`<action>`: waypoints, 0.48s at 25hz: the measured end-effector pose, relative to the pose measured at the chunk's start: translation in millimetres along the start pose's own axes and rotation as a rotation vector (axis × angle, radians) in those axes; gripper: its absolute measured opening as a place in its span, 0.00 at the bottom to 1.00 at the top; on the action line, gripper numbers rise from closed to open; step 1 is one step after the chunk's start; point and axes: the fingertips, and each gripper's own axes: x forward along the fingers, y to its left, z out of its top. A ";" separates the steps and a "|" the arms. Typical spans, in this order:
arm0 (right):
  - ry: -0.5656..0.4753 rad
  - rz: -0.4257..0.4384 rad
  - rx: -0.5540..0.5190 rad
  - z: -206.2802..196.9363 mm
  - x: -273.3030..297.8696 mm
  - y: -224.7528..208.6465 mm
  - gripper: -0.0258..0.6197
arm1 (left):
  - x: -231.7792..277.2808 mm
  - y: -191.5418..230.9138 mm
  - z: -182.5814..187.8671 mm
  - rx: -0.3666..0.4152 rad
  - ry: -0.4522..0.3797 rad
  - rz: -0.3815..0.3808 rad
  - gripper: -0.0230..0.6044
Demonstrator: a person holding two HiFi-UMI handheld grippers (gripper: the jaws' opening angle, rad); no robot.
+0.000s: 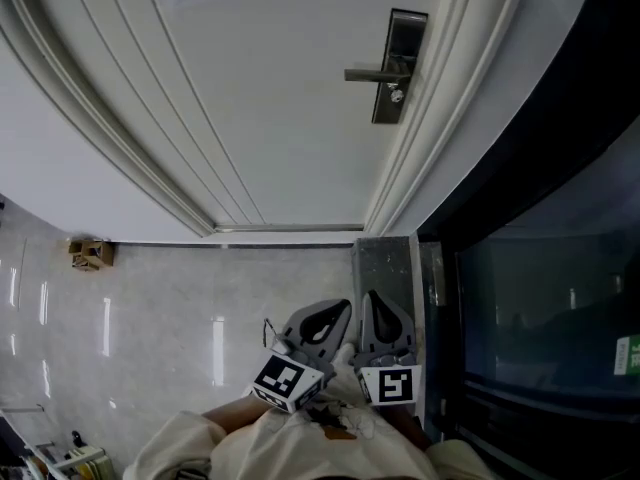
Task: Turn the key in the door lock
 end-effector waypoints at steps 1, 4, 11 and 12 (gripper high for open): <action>-0.012 0.002 0.003 0.2 0.9 -1.6 0.05 | 1.2 0.6 -0.2 0.000 -0.001 0.003 0.04; -0.022 0.010 0.009 0.7 2.1 -1.8 0.05 | 1.1 0.7 -0.2 0.003 -0.001 0.010 0.04; -0.015 0.042 0.007 2.8 4.3 6.7 0.05 | -1.5 -1.6 -0.9 -0.003 0.018 0.006 0.04; -0.014 0.043 0.010 3.1 3.1 6.4 0.05 | -1.8 -3.2 -0.6 -0.007 0.020 0.005 0.04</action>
